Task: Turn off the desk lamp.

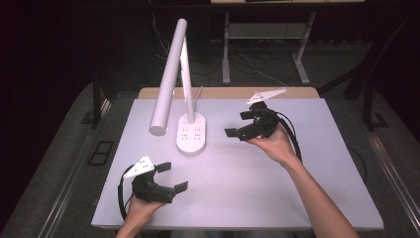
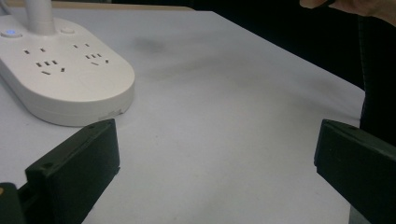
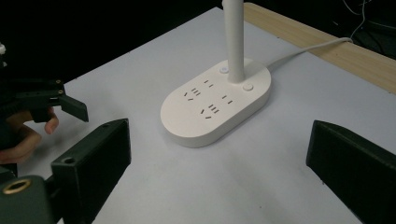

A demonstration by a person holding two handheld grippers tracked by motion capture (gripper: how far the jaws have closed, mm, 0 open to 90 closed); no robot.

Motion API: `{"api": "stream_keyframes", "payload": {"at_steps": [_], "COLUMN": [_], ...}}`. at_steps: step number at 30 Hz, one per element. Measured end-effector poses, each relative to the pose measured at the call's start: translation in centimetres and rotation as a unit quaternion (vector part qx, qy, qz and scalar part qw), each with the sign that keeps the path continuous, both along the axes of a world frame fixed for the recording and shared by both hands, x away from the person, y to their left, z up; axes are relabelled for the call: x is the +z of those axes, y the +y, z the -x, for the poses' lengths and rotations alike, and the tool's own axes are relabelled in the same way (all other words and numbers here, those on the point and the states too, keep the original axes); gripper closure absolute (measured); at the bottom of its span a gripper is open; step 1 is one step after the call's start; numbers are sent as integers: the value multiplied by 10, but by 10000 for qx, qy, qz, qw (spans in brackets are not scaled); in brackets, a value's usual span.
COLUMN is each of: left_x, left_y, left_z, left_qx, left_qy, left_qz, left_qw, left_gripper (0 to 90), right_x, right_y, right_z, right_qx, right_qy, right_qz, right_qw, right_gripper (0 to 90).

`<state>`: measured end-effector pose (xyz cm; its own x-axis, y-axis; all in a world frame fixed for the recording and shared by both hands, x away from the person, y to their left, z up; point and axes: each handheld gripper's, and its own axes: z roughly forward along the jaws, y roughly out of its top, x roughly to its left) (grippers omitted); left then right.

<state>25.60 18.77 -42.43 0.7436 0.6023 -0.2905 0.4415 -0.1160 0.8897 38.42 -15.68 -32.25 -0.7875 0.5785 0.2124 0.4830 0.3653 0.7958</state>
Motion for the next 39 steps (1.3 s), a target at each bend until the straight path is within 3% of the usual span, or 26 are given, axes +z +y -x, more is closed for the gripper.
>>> {"api": "stream_keyframes", "payload": {"at_steps": [19, 32, 34, 39], "left_x": [1, 1, 1, 1], "left_y": [5, 4, 4, 3], "left_z": [-1, -1, -1, -1], "left_qx": [48, 15, 15, -27], "left_qy": [-2, -10, -1, -17], "left_qz": [55, 64, 69, 46], "left_qw": [10000, 10000, 10000, 10000], "left_gripper": [0, 0, 0, 0], "right_x": [-11, -28, -35, -42], "right_y": [32, 57, 62, 67], "right_z": [-39, -69, -74, -82], "right_qx": [-54, -118, -80, -77], "right_qy": [151, 327, 368, 454], "right_qz": [126, 27, -38, -126], "right_qw": [9998, 9994, 9993, 9989], "right_gripper": [66, 67, 118, 146]}}
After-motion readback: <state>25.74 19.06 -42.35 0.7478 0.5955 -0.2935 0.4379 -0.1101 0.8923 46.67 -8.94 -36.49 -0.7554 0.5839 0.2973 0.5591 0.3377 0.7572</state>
